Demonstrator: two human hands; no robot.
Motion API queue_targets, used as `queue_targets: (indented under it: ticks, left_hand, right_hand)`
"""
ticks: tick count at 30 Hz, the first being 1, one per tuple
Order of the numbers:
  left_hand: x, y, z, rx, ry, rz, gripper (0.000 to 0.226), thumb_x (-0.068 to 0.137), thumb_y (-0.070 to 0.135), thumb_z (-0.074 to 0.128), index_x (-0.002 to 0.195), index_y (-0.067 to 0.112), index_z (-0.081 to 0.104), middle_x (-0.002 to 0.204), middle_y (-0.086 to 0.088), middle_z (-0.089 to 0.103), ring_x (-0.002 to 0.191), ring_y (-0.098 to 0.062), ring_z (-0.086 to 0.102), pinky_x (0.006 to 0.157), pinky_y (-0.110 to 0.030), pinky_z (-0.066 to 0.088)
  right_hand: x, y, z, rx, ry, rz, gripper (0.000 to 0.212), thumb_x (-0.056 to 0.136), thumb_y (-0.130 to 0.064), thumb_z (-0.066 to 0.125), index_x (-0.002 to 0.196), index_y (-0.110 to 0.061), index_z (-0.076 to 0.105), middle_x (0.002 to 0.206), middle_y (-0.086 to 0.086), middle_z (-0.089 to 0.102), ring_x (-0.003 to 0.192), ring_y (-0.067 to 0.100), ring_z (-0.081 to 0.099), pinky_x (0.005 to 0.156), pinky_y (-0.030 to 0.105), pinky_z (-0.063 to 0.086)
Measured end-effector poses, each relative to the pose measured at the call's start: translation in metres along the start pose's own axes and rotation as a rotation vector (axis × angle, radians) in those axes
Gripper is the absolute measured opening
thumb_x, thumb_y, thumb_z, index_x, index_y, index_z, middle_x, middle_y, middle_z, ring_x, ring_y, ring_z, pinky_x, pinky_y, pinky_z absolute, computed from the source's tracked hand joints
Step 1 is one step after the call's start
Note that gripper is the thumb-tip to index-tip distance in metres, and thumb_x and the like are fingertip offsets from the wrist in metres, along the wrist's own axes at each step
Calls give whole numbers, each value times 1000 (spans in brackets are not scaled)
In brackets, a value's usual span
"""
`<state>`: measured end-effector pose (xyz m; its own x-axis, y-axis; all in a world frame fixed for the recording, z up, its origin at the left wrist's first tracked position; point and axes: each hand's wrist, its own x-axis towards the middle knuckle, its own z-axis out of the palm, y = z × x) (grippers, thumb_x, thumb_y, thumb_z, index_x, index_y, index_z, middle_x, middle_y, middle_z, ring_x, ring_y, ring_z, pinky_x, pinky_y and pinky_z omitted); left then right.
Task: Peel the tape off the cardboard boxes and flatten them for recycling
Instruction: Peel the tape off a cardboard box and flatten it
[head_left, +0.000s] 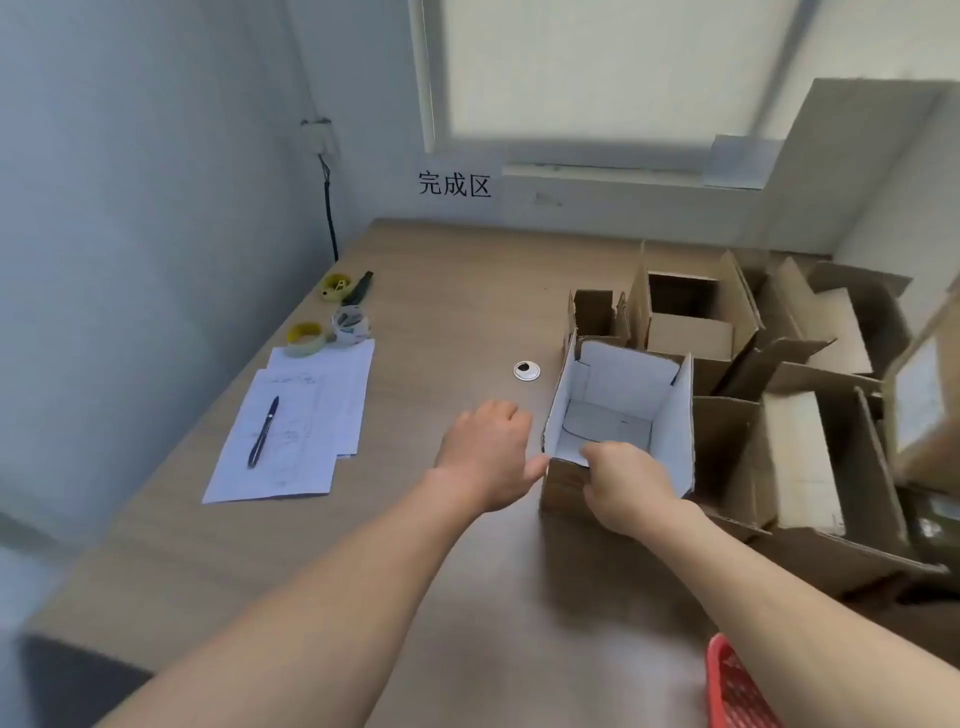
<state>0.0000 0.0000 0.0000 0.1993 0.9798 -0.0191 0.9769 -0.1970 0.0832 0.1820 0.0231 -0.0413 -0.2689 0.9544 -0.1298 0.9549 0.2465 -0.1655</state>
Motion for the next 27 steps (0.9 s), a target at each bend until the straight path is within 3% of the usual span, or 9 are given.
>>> queue_targets:
  ticks: [6,10,15,17,20,24,25,27]
  left_hand:
    - [3,-8,20,-47,-60,-55,38,97,42,45,119,13,53,122,-5,54,117,-26,47,92,-39,41]
    - [3,-34,25,-119,-48,-93,36,97,21,43,131,12,51,137,-7,49,128,-28,43,100,-43,42]
    - [-9,-78,18,-147,-14,-106,50,94,13,44,144,14,44,155,-7,35,142,-25,29,110,-45,36]
    - [-15,-92,16,-162,-3,-79,49,96,18,45,145,15,45,155,-5,36,143,-23,28,110,-46,36]
    - [-21,-109,14,-232,69,-72,46,94,25,43,138,15,53,148,-3,43,139,-21,34,105,-45,39]
    - [-28,-122,20,-251,-16,-25,50,97,36,48,145,22,47,152,3,37,141,-16,29,109,-46,37]
    - [-29,-124,24,-250,-55,-13,53,96,38,52,148,26,43,155,5,33,143,-16,26,111,-47,35]
    - [-28,-124,31,-239,-131,9,58,96,42,55,150,31,38,160,6,22,147,-16,17,116,-47,28]
  right_hand:
    - [-1,4,17,-6,25,-3,11,90,-11,44,85,-17,52,86,4,64,84,34,58,59,34,33]
    - [-3,-2,9,81,200,-78,11,92,-21,50,83,-16,52,83,3,66,84,35,58,62,36,40]
    - [4,-17,-20,466,229,-176,10,76,-23,57,70,-15,59,61,-2,57,65,24,54,58,35,44]
    - [13,-24,-27,739,263,-163,10,68,-21,56,65,-12,60,59,7,55,61,26,53,56,39,45]
    - [32,-31,-26,1056,291,-70,18,64,-11,53,70,-2,67,70,26,61,64,28,56,55,43,52]
    - [50,-22,2,1100,306,208,24,66,-13,47,75,-16,69,78,14,66,82,37,61,70,42,50]
    - [51,-20,8,1032,289,283,25,73,-14,48,85,-20,70,89,9,69,94,36,61,77,41,48]
    - [51,-17,20,839,227,421,35,93,-18,51,126,-19,62,131,8,62,125,31,52,102,44,43]
